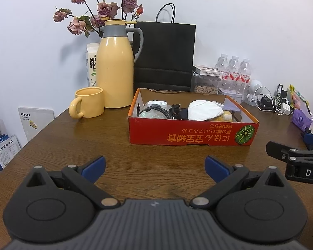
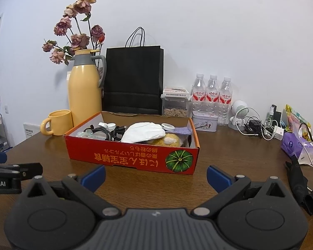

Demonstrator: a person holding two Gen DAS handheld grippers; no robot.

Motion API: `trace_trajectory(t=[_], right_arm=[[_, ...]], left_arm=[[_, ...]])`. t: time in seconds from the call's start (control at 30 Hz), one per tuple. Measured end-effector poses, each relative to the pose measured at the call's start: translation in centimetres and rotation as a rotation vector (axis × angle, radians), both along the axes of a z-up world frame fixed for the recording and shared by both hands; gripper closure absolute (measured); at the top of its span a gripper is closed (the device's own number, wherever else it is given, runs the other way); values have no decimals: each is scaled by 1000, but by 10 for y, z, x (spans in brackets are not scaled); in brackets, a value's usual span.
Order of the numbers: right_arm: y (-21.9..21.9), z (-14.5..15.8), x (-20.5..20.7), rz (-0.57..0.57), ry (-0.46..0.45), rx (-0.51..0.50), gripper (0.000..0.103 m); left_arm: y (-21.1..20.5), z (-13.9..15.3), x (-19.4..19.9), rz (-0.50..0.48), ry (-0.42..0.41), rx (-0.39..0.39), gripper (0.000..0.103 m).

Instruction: Organize objects

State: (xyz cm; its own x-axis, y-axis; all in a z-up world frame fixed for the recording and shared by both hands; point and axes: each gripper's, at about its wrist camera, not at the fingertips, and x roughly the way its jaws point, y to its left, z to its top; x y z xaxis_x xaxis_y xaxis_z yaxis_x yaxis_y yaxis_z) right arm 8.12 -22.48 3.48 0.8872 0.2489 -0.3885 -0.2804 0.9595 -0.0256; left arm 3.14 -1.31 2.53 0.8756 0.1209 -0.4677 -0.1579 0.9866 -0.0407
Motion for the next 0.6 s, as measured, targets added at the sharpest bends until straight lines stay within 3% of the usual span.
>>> trace_trajectory(t=[0.6], right_arm=[[0,-2,0,1,2,-1,0]], left_arm=[[1,-1,0,-2,-9,3,0]])
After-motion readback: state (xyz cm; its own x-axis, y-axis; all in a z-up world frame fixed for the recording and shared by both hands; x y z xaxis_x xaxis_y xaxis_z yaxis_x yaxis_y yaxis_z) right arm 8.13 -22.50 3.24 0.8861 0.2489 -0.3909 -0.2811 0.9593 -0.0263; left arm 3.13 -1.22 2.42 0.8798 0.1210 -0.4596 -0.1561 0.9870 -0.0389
